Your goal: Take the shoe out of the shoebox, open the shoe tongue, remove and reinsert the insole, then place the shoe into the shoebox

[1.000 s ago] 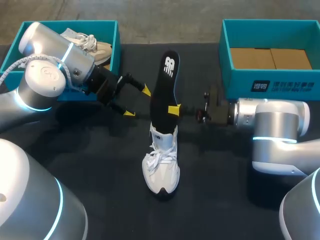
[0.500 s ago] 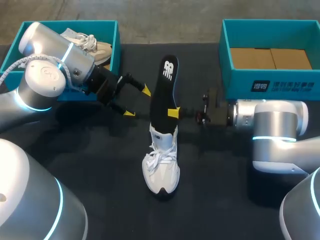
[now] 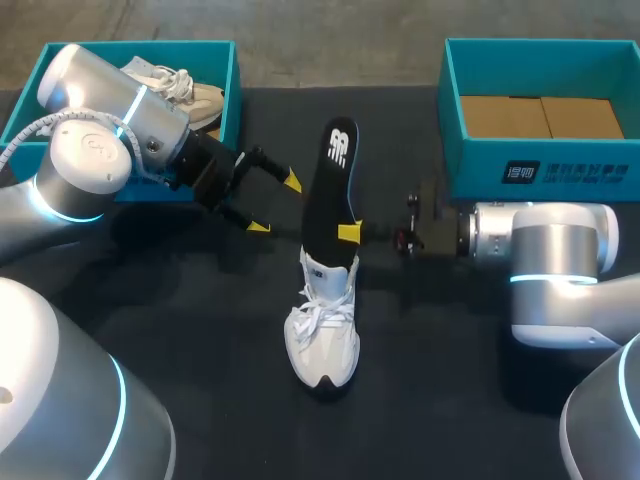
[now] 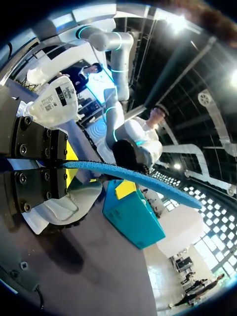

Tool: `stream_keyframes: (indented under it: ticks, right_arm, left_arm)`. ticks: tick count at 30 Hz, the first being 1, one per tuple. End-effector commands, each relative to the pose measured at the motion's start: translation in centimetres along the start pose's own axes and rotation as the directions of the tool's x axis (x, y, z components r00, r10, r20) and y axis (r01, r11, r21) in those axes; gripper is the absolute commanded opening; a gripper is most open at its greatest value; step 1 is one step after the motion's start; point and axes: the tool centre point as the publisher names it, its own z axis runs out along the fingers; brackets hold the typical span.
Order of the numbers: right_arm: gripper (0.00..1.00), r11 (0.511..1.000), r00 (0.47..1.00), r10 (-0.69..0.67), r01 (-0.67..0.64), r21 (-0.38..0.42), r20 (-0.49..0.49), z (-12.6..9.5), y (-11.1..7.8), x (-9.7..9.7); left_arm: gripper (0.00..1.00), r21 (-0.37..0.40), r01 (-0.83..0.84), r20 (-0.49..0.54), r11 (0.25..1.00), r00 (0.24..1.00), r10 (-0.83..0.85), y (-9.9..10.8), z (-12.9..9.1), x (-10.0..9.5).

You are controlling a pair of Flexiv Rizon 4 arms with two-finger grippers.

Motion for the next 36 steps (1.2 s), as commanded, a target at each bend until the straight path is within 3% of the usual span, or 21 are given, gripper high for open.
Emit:
stream_keyframes:
  ticks: [1,18,36]
  right_arm:
    - [0.0,1.0,1.0,-0.003,0.004,0.009,-0.017,0.0,-0.2,-0.2]
    - [0.0,0.998,0.997,-0.006,0.01,0.06,-0.081,0.1,-1.4,-0.6]
    - [0.0,0.997,0.985,-0.003,0.016,0.075,-0.171,0.2,-2.8,0.3]
  left_arm:
    - [1.0,0.0,0.0,0.0,1.0,1.0,0.0,0.0,0.1,0.0]
    - [1.0,0.0,0.0,0.0,1.0,1.0,0.0,0.0,0.1,0.0]
    - [1.0,0.0,0.0,0.0,1.0,1.0,0.0,0.0,0.1,0.0]
